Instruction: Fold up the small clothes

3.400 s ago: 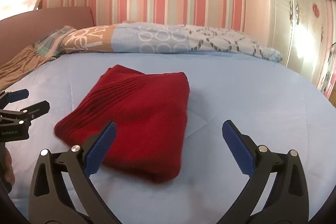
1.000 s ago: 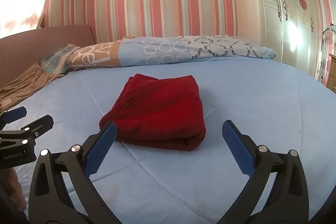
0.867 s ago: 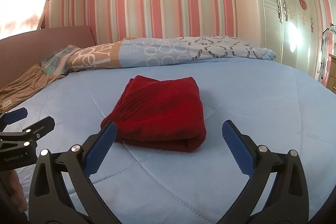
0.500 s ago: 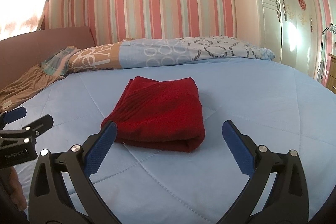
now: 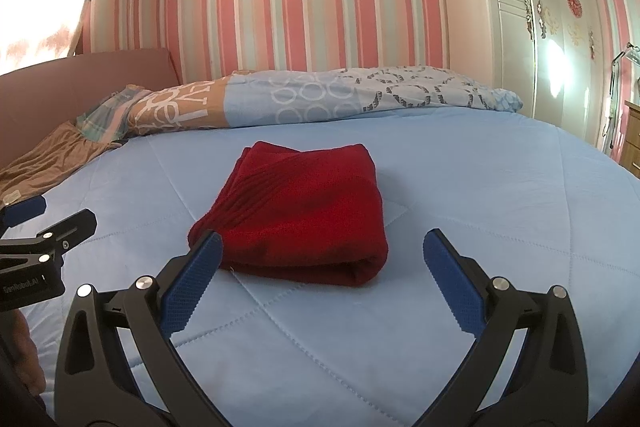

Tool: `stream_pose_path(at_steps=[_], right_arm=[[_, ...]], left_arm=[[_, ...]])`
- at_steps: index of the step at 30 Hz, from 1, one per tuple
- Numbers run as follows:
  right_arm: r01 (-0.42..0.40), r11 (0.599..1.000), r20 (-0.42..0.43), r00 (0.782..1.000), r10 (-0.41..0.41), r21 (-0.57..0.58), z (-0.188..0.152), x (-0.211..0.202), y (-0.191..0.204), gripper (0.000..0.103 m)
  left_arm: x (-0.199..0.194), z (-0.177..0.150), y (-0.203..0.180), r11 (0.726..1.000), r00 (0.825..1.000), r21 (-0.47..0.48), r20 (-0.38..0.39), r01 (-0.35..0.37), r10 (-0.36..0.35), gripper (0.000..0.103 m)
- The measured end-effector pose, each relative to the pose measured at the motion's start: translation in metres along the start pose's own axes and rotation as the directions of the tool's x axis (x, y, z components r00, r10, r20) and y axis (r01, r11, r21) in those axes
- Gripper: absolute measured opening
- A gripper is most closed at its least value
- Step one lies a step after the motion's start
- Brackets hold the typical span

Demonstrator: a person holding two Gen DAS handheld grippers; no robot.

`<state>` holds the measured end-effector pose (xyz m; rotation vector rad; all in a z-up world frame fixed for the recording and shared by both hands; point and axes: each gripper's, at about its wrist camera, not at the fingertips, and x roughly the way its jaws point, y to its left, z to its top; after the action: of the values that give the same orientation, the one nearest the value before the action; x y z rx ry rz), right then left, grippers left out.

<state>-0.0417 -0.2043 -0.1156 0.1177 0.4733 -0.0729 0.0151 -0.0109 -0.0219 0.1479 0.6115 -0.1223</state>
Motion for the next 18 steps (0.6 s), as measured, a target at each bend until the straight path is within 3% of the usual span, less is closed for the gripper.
stream_pose_path(at_steps=[18], right_arm=[[0.004, 1.000, 0.000, 1.000, -0.004, -0.010, 0.0000, 0.0020, -0.0011, 0.100]], left_arm=[[-0.0011, 0.0015, 0.0025, 1.000, 1.000, -0.013, 0.008, 0.002, -0.002, 0.101]])
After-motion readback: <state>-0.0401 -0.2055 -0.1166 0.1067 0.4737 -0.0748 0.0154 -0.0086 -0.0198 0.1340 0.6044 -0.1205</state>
